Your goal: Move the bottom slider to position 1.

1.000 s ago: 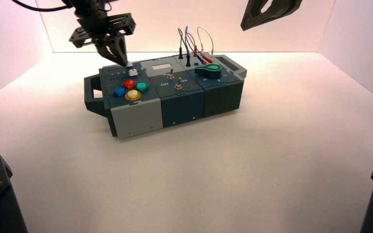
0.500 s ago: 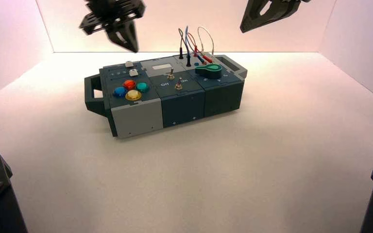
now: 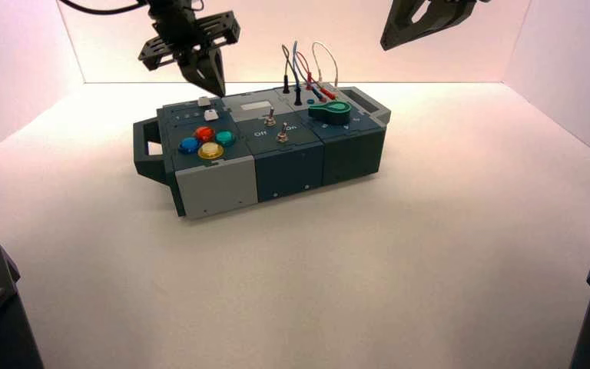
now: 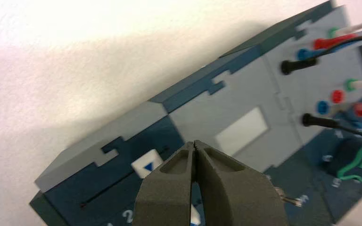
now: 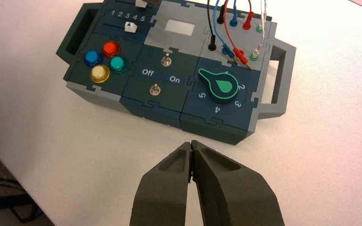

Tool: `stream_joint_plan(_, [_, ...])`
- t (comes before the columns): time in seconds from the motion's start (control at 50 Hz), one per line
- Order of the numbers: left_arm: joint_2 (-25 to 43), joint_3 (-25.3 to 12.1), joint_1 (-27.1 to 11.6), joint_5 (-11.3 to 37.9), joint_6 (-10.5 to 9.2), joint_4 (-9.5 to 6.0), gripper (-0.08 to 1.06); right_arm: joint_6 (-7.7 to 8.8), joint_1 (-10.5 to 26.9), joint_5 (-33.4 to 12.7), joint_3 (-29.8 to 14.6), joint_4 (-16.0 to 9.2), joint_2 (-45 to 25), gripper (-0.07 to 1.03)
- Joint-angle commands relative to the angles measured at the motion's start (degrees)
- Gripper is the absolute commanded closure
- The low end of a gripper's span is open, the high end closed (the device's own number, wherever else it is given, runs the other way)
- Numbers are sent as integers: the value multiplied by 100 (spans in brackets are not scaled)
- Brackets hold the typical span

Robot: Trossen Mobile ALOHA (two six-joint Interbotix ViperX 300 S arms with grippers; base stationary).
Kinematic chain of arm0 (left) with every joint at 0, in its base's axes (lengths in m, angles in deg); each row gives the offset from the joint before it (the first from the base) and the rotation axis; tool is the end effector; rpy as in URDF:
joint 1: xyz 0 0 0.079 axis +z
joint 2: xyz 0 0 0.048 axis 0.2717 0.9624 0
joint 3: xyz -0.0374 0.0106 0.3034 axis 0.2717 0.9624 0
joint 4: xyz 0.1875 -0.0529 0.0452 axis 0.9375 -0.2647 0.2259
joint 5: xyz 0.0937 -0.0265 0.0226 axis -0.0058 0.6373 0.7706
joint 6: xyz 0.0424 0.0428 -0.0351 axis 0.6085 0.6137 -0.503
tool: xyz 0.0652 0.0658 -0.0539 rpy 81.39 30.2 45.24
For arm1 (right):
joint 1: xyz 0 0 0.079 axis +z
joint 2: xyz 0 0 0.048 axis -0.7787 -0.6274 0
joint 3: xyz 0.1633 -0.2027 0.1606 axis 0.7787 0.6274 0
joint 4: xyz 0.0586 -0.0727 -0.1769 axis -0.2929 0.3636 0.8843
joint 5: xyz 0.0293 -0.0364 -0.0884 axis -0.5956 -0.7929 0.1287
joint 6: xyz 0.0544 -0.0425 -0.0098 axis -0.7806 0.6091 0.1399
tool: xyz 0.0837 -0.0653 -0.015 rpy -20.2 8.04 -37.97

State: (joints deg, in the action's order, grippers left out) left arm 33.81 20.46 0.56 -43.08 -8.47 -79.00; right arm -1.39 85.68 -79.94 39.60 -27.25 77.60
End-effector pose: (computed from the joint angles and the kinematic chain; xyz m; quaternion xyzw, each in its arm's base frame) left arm 0.4006 -0.1498 0.0429 -0.0849 0.5813 -0.1324 0.7984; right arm 0.2299 0.1759 0.1604 -0.1145 0.3954 0.3099 0.8570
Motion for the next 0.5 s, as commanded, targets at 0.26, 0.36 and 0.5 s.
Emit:
stream_joint_plan(0.26, [-123, -457, -62, 677, -2030, 2259, 101, 18, -9, 62, -211, 0, 18, 98])
stream_joint_plan(0.36, [-123, -571, -79, 835, -2013, 2259, 101, 18, -9, 62, -211, 0, 18, 98])
stream_joint_plan(0.5, [-123, -615, -132, 861, -2013, 2232, 101, 26, -9, 62, -220, 0, 26, 98])
